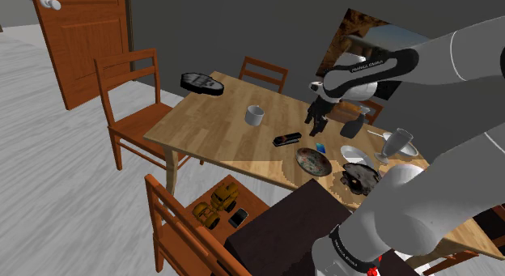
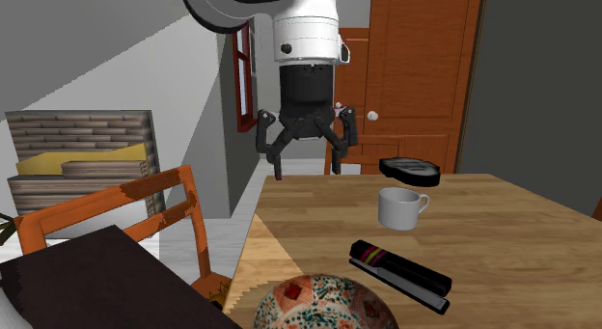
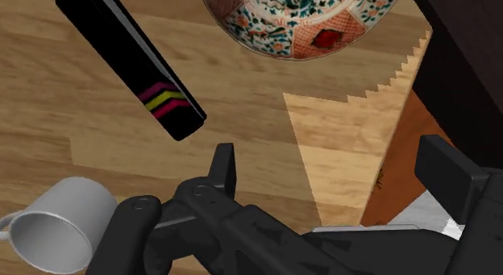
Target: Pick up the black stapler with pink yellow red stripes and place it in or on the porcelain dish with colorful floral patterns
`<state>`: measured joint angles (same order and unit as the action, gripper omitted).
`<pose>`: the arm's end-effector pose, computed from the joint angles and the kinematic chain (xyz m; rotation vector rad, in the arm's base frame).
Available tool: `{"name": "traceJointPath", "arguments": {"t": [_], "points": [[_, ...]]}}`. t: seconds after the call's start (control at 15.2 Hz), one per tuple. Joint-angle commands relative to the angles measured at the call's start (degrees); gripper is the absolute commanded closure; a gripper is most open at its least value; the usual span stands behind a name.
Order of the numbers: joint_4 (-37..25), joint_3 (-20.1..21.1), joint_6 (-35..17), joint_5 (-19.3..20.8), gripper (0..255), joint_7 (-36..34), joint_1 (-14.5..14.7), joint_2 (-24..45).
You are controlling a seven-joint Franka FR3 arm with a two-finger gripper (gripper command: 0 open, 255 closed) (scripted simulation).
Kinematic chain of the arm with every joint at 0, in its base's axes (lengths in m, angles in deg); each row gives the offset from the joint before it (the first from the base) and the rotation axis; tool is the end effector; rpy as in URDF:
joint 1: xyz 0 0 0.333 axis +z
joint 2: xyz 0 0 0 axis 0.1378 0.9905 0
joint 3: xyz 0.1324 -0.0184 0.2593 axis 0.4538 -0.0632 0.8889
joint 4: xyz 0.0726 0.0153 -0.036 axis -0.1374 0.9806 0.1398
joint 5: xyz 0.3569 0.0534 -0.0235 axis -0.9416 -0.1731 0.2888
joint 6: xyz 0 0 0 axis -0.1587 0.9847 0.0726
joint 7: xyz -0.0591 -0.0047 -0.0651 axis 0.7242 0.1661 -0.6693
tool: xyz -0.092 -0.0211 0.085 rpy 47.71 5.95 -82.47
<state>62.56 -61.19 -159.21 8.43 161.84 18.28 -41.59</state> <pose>0.3632 -0.2356 0.3298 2.8254 1.3335 0.0436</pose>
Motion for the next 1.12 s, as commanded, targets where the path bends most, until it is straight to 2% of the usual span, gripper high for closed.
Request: {"name": "traceJointPath", "arguments": {"t": [0.0, 0.13, 0.2, 0.33, 0.46, 0.73, 0.99, 1.06], "points": [[-2.5, -3.9, -3.5, -5.3, 0, 8.6, 3.0, 7.1], [-5.3, -6.1, -5.6, -13.0, 0, 18.2, 4.8, 14.4], [-6.9, -6.2, -6.3, -17.4, 0, 23.3, 4.8, 18.2], [-10.5, -4.4, -6.9, -25.4, 0, 32.8, 2.7, 25.5], [-14.4, -0.6, -7.0, -30.9, 0, 40.1, -1.3, 31.5], [-22.8, 6.3, -6.9, -37.0, 0, 50.6, -8.6, 41.7], [-32.0, 11.5, -6.4, -39.5, 0, 57.7, -14.3, 50.7], [-33.1, 12.0, -6.3, -39.6, 0, 58.4, -14.8, 51.7]]}}
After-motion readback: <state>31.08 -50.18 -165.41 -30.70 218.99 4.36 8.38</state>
